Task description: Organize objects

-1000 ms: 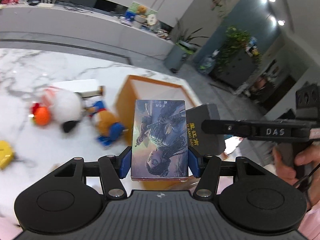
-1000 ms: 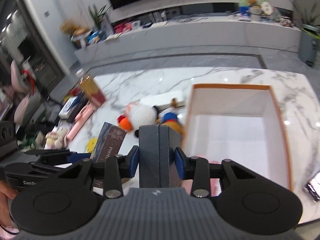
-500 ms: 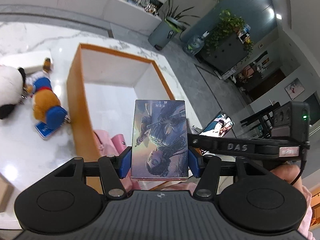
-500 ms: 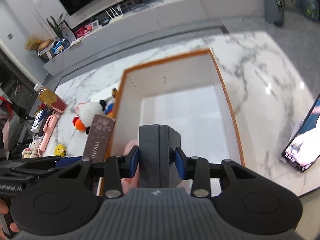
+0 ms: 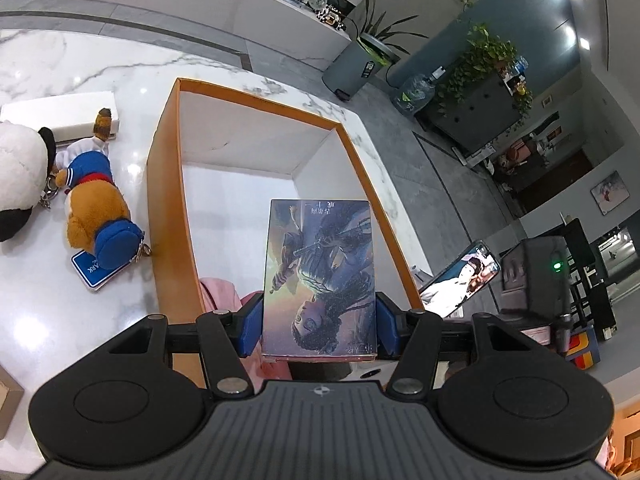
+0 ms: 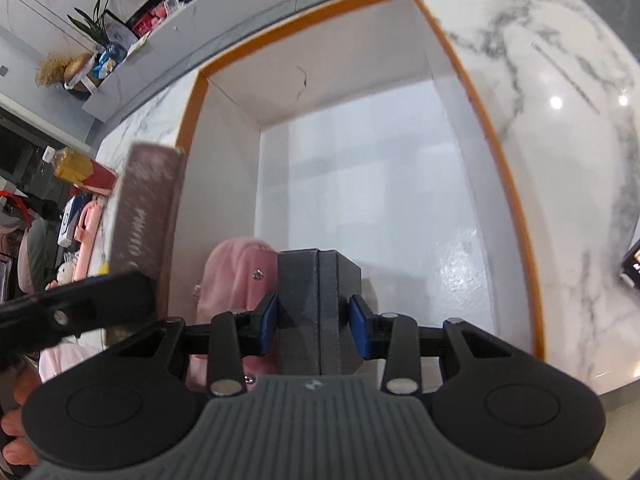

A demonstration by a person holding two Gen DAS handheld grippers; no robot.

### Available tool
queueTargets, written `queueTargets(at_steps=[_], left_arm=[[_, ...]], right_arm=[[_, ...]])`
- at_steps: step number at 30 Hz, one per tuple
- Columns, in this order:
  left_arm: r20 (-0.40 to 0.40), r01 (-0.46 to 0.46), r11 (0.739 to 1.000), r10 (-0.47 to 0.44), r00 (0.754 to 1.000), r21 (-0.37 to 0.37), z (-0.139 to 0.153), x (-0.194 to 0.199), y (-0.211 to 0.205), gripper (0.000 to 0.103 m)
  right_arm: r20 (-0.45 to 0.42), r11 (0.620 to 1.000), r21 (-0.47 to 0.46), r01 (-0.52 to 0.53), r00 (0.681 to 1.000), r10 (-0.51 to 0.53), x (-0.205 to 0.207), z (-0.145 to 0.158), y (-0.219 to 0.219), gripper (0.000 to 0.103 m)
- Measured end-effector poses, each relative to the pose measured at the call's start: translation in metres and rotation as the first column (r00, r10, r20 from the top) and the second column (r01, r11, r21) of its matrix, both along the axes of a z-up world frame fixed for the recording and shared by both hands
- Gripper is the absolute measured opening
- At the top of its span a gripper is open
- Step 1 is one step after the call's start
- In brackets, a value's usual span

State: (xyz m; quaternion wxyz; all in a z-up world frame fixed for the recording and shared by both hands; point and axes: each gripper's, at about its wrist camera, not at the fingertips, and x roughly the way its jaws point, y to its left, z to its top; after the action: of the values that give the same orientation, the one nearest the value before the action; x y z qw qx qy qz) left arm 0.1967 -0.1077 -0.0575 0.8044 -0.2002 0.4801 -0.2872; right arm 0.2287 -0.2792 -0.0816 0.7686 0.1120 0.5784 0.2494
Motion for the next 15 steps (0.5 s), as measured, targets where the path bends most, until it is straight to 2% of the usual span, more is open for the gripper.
queueTargets(at_steps=[6,9,11,13,15], left_arm=[[-0.007,0.008,1.0,-0.008,1.0,-0.007,-0.002,0.004,-0.001,0.066],[-0.01,0.003,1.0,-0.003,1.0,-0.008,-0.003,0.007,-0.002,0.066],[-0.015,0.0,1.0,0.0,1.0,-0.014,-0.004,0.008,-0.001,0.066],[-0.018,-0.003,1.0,0.003,1.0,-0.018,-0.005,0.008,-0.001,0.066],[-0.02,-0.004,1.0,0.004,1.0,-0.017,-0.005,0.008,-0.001,0.066]], right_arm=[[-0.027,1.0,-0.019,-0.011,1.0,0.01,0.0,-0.014,0.007,0.041],[-0.016,0.999,-0.029,-0.022,1.0,0.021,-0.002,-0.014,0.01,0.041],[-0.006,0.998,-0.048,-0.032,0.999,0.032,-0.003,-0.013,0.013,0.043],[0.019,0.997,-0.068,-0.044,0.999,0.046,-0.006,-0.011,0.014,0.05],[0.043,0.994,-0.088,-0.058,0.997,0.062,-0.008,-0.01,0.015,0.05]])
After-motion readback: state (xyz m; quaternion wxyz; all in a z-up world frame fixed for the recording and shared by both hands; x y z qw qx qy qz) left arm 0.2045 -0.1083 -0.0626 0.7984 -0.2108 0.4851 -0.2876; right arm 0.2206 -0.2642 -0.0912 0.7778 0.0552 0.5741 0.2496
